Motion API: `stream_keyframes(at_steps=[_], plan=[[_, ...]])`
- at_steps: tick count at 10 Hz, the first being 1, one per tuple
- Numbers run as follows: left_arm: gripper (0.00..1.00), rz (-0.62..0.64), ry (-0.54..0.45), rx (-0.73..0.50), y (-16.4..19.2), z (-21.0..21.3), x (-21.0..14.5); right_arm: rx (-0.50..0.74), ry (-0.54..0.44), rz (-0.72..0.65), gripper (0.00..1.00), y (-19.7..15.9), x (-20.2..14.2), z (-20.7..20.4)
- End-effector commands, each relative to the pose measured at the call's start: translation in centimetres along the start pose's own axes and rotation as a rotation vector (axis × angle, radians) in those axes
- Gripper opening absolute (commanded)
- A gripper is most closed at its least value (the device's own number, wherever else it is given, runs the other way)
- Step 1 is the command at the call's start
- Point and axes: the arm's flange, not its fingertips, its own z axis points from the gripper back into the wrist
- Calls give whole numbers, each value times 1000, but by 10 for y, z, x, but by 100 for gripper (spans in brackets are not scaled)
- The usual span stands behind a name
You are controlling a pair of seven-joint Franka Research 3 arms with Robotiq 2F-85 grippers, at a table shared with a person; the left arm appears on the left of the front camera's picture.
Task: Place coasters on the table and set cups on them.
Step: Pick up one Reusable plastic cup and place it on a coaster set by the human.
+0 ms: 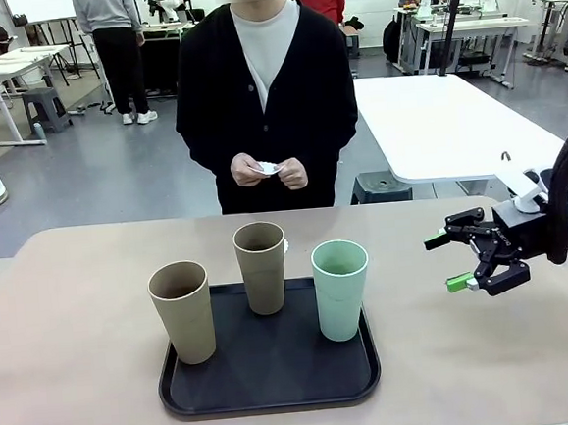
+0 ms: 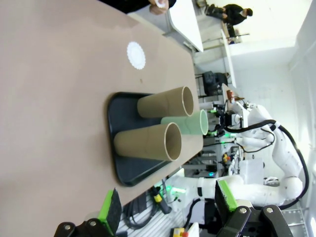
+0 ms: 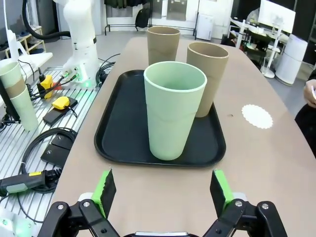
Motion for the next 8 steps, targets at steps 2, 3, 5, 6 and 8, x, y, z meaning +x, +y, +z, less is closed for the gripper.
stream_keyframes(at_steps=[2, 3, 5, 6, 8], plan=[[100, 0, -3, -7, 1, 1, -1, 70, -49, -12, 100, -3, -7, -14], [100, 0, -3, -7, 1, 1, -1, 68, -66, -21, 100, -7, -14, -29], [100, 0, -3, -7, 1, 1, -1, 79, -123, -42, 100, -8, -14, -49], [100, 0, -3, -7, 1, 1, -1, 75, -118, -57, 100, -8, -16, -57], [100, 0, -3, -7, 1, 1, -1, 51, -127, -67, 100, -14, -22, -68]])
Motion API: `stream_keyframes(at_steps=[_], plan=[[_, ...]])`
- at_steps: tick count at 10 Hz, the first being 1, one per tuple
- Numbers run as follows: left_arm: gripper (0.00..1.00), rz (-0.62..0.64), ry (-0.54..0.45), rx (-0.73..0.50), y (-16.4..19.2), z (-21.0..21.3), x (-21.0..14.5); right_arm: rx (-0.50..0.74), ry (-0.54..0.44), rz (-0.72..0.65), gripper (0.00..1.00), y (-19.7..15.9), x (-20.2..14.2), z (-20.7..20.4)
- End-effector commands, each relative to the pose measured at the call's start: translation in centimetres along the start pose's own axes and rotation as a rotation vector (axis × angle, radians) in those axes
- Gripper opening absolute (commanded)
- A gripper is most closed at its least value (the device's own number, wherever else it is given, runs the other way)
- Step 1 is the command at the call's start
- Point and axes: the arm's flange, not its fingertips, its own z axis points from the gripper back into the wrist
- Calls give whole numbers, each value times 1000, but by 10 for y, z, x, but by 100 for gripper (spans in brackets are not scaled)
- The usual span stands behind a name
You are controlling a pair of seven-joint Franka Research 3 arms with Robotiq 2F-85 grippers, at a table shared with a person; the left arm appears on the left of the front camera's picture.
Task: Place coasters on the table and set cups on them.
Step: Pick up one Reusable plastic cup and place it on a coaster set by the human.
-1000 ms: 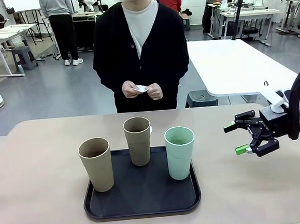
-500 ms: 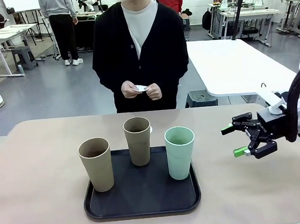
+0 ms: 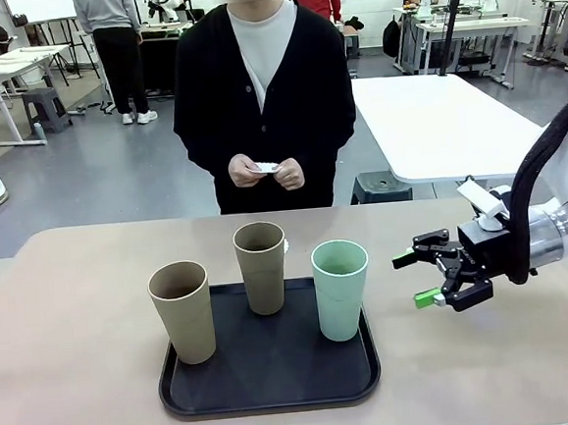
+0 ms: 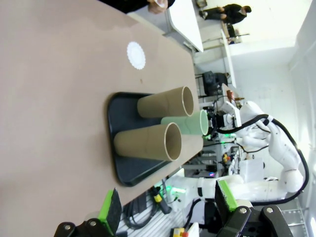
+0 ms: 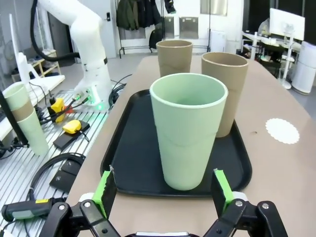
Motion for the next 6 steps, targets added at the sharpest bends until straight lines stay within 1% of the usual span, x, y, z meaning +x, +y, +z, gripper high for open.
stream_keyframes(at_steps=[1, 2, 6], plan=[[100, 0, -3, -7, 1, 1, -1, -27, -28, 23, 100, -15, -8, -12], [100, 0, -3, -7, 1, 1, -1, -15, -32, 17, 100, -16, -11, -16], [100, 0, -3, -7, 1, 1, -1, 8, 7, 26, 100, -28, -19, -44]])
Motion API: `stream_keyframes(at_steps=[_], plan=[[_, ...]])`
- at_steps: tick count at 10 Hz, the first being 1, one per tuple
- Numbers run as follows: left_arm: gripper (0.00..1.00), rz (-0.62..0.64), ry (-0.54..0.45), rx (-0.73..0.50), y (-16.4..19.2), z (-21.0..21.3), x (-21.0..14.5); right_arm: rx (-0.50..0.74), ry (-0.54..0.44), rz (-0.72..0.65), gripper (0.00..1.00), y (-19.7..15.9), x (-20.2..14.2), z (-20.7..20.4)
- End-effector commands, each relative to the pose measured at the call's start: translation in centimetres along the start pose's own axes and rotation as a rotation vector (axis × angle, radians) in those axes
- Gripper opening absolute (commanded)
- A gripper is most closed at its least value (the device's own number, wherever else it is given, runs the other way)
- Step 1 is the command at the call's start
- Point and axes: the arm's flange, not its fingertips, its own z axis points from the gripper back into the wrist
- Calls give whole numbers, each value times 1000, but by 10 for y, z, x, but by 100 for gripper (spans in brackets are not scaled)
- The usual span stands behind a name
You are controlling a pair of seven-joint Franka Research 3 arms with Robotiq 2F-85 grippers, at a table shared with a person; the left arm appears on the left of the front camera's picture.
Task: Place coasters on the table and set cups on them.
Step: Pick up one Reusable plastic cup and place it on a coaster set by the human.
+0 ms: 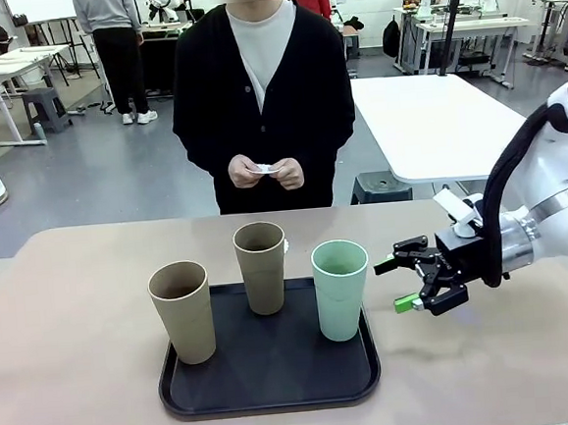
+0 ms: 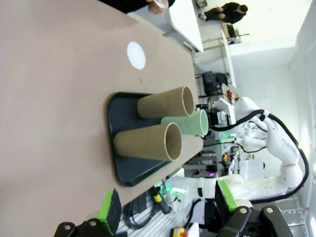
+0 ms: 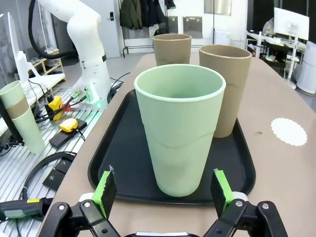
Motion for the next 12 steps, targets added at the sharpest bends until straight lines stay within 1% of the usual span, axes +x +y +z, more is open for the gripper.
stream_keyframes(at_steps=[1, 6, 9, 12], plan=[[100, -1, -3, -7, 1, 1, -1, -33, 3, 26, 100, -13, -7, -19], [100, -1, -3, -7, 1, 1, -1, -12, 22, 12, 100, -23, -10, -40], [100, -1, -3, -7, 1, 1, -1, 3, -4, 0, 100, -23, -9, -44], [100, -1, -3, -7, 1, 1, -1, 2, -7, 19, 100, -24, -6, -50]])
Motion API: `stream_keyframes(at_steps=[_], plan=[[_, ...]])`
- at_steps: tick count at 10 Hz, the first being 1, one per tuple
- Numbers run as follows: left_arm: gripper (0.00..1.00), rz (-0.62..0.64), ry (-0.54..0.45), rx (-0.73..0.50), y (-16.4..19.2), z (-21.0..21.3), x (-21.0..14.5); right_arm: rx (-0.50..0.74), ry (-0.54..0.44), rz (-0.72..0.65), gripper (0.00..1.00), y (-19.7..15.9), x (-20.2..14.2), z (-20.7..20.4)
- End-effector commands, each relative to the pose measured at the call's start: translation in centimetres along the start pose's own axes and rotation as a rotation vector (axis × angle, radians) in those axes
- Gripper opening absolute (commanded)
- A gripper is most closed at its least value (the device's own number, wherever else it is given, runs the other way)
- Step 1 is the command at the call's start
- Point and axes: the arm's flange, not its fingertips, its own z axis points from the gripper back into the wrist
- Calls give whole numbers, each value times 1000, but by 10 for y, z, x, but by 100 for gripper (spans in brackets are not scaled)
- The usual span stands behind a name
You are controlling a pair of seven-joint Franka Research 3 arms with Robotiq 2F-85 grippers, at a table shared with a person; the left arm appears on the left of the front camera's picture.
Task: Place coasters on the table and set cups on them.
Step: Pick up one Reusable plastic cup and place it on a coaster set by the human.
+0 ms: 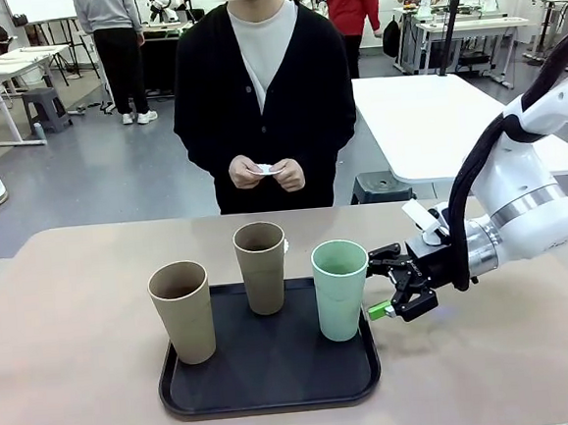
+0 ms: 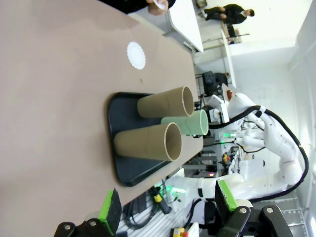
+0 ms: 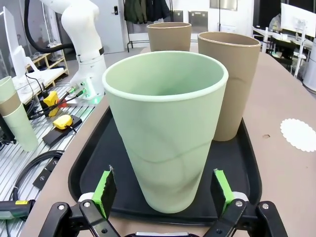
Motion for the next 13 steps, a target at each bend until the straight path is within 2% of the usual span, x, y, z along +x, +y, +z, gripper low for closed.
stream_keyframes(at_steps=[1, 13], plan=[[100, -1, -3, -7, 1, 1, -1, -19, -26, 18, 100, -6, 1, -13], [100, -1, -3, -7, 1, 1, -1, 34, -51, 18, 100, -14, 5, -48]])
